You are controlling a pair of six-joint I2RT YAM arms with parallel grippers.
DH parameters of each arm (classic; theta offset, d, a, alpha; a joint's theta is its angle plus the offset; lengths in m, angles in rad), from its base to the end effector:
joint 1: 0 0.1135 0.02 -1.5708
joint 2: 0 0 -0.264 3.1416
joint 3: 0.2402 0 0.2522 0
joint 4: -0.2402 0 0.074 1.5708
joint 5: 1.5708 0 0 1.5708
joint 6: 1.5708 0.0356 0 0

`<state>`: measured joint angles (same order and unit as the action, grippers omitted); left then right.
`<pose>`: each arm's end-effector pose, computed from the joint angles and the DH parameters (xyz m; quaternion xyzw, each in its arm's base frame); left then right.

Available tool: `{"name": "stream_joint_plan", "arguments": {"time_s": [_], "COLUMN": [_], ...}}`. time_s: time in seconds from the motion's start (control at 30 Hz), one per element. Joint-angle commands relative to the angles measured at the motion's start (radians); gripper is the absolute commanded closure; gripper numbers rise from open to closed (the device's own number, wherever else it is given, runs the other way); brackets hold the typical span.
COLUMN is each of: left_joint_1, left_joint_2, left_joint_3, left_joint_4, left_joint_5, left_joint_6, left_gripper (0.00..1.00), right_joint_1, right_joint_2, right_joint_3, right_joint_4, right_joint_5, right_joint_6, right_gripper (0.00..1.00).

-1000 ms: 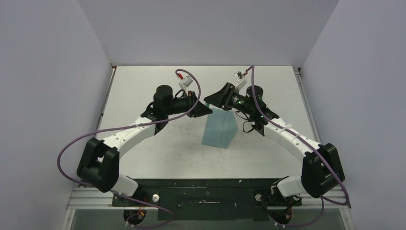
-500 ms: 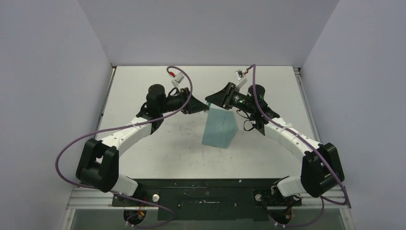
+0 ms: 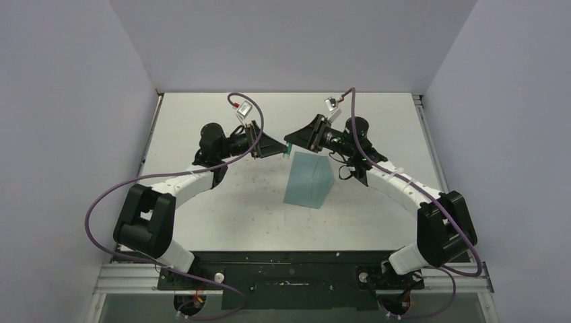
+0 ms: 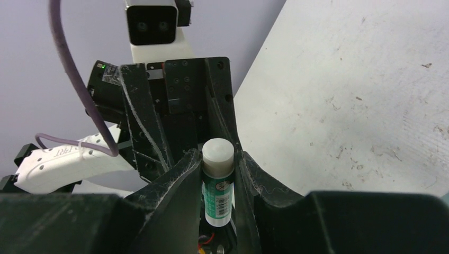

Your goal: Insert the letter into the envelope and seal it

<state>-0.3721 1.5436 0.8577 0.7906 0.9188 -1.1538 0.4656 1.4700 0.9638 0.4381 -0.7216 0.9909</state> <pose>0.3022 -0.1483 0.2787 0.0762 0.6801 -0.6748 0.2764 0.2908 0.1724 0.3030 -0.0552 0.7228 0.6176 0.3050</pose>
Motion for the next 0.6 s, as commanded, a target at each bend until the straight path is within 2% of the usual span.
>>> {"name": "stream_joint_plan", "arguments": {"time_s": [0.0, 0.17, 0.37, 0.43, 0.47, 0.57], "left_joint_1": [-0.006, -0.014, -0.031, -0.034, -0.032, -0.027], "left_joint_2": [0.004, 0.020, 0.036, 0.034, 0.031, 0.010], "left_joint_3": [0.002, 0.021, 0.044, 0.049, 0.052, 0.050], "left_joint_4": [0.118, 0.112, 0.097, 0.055, 0.035, 0.014], "left_joint_5": [0.041, 0.035, 0.040, 0.027, 0.020, -0.021], "left_joint_6": [-0.028, -0.024, -0.006, 0.029, 0.041, 0.059], "left_gripper": [0.56, 0.68, 0.72, 0.92, 1.00, 1.00], "right_joint_1": [0.006, 0.014, 0.024, 0.027, 0.026, 0.023], "right_joint_2": [0.015, 0.033, 0.046, 0.044, 0.042, -0.002], "right_joint_3": [0.044, 0.064, 0.084, 0.092, 0.096, 0.098], "right_joint_4": [0.144, 0.135, 0.128, 0.118, 0.094, -0.021], "right_joint_5": [-0.031, -0.068, -0.090, -0.089, -0.085, -0.020], "right_joint_6": [0.053, 0.054, 0.054, 0.042, 0.032, -0.047], "right_gripper": [0.94, 0.94, 0.92, 0.90, 0.84, 0.47]}}
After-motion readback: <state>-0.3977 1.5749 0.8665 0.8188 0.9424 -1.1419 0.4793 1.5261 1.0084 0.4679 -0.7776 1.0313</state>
